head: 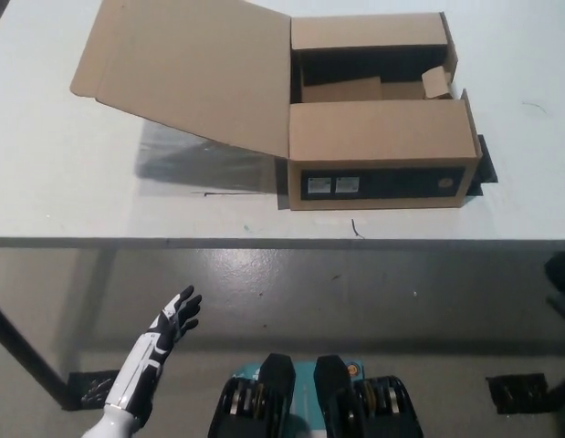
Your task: A small storage box is placed at the center of the table and the robot uses its right hand to slide under its lid and push it upwards to open it
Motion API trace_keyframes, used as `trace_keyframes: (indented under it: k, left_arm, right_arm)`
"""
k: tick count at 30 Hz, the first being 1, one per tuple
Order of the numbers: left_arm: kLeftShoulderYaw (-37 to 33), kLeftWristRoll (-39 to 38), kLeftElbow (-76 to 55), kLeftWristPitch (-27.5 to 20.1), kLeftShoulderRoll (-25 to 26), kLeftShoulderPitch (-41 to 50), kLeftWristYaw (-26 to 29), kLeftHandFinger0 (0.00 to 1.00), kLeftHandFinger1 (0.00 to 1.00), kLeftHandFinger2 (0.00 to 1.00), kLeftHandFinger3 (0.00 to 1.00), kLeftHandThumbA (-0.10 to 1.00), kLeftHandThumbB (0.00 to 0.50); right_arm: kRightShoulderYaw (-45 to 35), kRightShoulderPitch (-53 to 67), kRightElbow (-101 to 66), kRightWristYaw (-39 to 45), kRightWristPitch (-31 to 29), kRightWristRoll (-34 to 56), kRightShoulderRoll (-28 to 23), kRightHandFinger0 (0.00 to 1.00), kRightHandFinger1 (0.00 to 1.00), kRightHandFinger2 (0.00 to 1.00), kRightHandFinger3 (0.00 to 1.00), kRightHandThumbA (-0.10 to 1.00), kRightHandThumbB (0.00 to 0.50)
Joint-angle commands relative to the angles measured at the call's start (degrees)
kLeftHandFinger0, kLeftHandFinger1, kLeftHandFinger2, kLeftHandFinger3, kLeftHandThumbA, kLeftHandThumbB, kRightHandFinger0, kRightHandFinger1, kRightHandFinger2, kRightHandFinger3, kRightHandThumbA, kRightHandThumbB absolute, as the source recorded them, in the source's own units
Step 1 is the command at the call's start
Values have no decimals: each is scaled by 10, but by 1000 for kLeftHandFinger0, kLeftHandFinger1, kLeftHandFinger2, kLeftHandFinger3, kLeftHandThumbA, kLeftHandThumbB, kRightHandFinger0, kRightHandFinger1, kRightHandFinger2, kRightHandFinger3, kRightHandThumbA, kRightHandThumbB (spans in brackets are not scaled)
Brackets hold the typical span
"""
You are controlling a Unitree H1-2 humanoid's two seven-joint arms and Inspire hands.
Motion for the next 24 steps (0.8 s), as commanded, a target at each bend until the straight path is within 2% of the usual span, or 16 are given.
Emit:
trace_keyframes:
  k: [1,5,8,11,12,13,20,24]
  left_arm:
    - [3,-8,-16,-18,11,-13,-10,1000,1000,1000,1000,1000,343]
    - [3,-10,-13,-18,10,-15,-10,1000,1000,1000,1000,1000,345]
    - [4,-11,-7,-20,11,-21,-11,1000,1000,1000,1000,1000,338]
    - [4,-10,-6,-20,10,-21,-10,1000,1000,1000,1000,1000,343]
    - [5,-9,-5,-24,10,-21,-8,1000,1000,1000,1000,1000,337]
    - [5,-8,-3,-26,10,-22,-8,1000,1000,1000,1000,1000,337]
    - [7,-6,1,-27,12,-22,-6,1000,1000,1000,1000,1000,338]
    - [10,-2,4,-27,13,-25,-2,1000,1000,1000,1000,1000,340]
  right_arm:
    - [15,5,47,32,-84,-26,3,1000,1000,1000,1000,1000,265]
    - [36,16,98,35,-91,-35,9,1000,1000,1000,1000,1000,261]
    - [55,14,138,42,-104,-37,18,1000,1000,1000,1000,1000,236]
    - [71,12,172,40,-112,-52,29,1000,1000,1000,1000,1000,245]
    - [77,10,184,39,-117,-59,30,1000,1000,1000,1000,1000,217]
    - [84,8,201,39,-121,-70,31,1000,1000,1000,1000,1000,243]
    - [96,14,254,31,-128,-85,35,1000,1000,1000,1000,1000,238]
    - [101,16,273,34,-134,-90,36,1000,1000,1000,1000,1000,214]
